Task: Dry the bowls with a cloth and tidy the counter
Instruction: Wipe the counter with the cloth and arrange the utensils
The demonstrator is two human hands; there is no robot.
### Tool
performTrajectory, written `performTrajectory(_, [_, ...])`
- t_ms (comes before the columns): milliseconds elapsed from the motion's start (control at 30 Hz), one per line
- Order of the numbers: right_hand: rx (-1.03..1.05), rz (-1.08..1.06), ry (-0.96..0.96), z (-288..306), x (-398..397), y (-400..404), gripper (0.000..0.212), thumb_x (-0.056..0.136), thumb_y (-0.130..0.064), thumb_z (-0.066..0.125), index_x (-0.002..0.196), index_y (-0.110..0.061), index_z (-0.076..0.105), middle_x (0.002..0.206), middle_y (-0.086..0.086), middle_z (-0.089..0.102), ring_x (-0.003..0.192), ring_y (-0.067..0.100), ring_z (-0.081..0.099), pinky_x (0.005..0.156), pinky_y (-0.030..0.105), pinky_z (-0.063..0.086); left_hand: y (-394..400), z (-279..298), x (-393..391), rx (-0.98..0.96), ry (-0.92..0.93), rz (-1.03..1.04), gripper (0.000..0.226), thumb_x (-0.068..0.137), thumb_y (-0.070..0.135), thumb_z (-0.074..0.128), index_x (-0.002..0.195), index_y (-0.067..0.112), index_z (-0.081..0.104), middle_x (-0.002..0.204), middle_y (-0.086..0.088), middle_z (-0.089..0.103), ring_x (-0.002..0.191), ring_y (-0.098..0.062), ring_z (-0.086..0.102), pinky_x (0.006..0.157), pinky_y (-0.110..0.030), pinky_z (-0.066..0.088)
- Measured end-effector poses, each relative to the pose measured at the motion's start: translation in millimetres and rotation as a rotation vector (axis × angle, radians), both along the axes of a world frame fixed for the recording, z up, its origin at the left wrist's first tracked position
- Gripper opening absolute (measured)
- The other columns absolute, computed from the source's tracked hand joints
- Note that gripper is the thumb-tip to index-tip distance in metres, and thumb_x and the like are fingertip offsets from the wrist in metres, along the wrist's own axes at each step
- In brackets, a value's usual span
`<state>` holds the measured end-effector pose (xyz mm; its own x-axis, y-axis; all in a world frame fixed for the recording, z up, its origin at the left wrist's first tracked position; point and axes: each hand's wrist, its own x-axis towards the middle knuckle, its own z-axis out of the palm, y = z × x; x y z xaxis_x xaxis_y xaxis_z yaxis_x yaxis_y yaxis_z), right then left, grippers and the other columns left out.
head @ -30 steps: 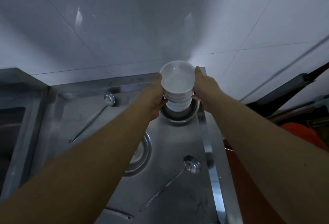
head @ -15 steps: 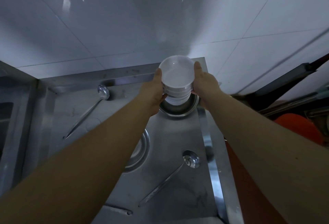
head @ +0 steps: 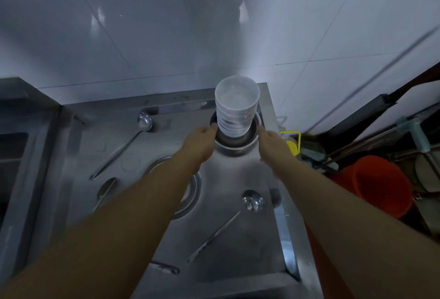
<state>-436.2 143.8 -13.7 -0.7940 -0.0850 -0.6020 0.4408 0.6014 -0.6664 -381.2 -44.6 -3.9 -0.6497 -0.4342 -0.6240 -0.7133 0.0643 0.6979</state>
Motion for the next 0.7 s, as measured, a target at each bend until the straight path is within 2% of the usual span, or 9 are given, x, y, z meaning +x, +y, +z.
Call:
performTrajectory(67, [0.085, 0.088, -0.003, -10, 25, 9, 0.047, 0.112, -0.029, 0.036, 0.152, -0.007, 0.046, 0.143, 0.028, 0.055, 0.13, 0.044, 0.055, 0.104, 0.044, 0.044, 6, -5, 35, -0.116, -0.053, -0.115, 0.051, 0.103, 0.055, 0.053, 0.139, 0.02, 0.062, 0.135, -0.009, 0.065, 0.11, -0.029, 0.062, 0.102, -0.041, 0.049])
performTrajectory(133, [0.127, 0.165, 0.014, -17, 51, 16, 0.045, 0.113, -0.02, 0.033, 0.155, -0.012, 0.043, 0.147, 0.026, 0.051, 0.134, 0.044, 0.05, 0.104, 0.042, 0.04, 12, -11, 68, -0.154, -0.082, -0.201, 0.05, 0.103, 0.052, 0.055, 0.142, 0.02, 0.06, 0.138, -0.008, 0.064, 0.117, -0.028, 0.062, 0.1, -0.036, 0.047])
performTrajectory(200, [0.171, 0.275, 0.017, -22, 78, 25, 0.04, 0.113, -0.029, 0.036, 0.138, -0.008, 0.058, 0.139, 0.024, 0.058, 0.129, 0.042, 0.054, 0.103, 0.042, 0.042, 20, -16, 95, -0.197, -0.11, -0.271, 0.051, 0.104, 0.048, 0.057, 0.146, 0.019, 0.057, 0.143, -0.007, 0.062, 0.127, -0.027, 0.06, 0.097, -0.029, 0.04])
performTrajectory(267, [0.175, 0.296, 0.008, -29, 104, 35, 0.043, 0.109, -0.042, 0.045, 0.125, -0.008, 0.066, 0.129, 0.02, 0.066, 0.122, 0.039, 0.06, 0.102, 0.042, 0.048, 32, -23, 122, -0.23, -0.145, -0.343, 0.053, 0.104, 0.046, 0.057, 0.149, 0.019, 0.054, 0.145, -0.006, 0.061, 0.129, -0.026, 0.059, 0.099, -0.029, 0.041])
performTrajectory(367, [0.178, 0.372, -0.057, -39, 146, 61, 0.041, 0.104, -0.041, 0.056, 0.128, -0.009, 0.065, 0.128, 0.017, 0.067, 0.119, 0.036, 0.063, 0.1, 0.039, 0.052, 50, -32, 158, -0.283, -0.211, -0.45, 0.055, 0.103, 0.044, 0.058, 0.151, 0.019, 0.051, 0.145, -0.005, 0.06, 0.126, -0.026, 0.061, 0.105, -0.038, 0.05])
performTrajectory(500, [0.258, 0.456, -0.104, -63, 197, 101, 0.039, 0.101, -0.036, 0.06, 0.126, -0.007, 0.065, 0.128, 0.018, 0.066, 0.118, 0.035, 0.063, 0.098, 0.037, 0.053, 75, -53, 201, -0.408, -0.279, -0.605, 0.052, 0.103, 0.036, 0.058, 0.151, 0.016, 0.05, 0.15, -0.009, 0.055, 0.132, -0.029, 0.057, 0.109, -0.039, 0.047])
performTrajectory(700, [0.274, 0.41, -0.125, -88, 229, 135, 0.032, 0.1, -0.033, 0.058, 0.12, -0.011, 0.067, 0.121, 0.015, 0.068, 0.112, 0.035, 0.065, 0.095, 0.043, 0.055, 104, -92, 218, -0.541, -0.28, -0.728, 0.03, 0.104, 0.026, 0.055, 0.127, 0.009, 0.064, 0.125, -0.017, 0.06, 0.112, -0.038, 0.062, 0.095, -0.044, 0.051])
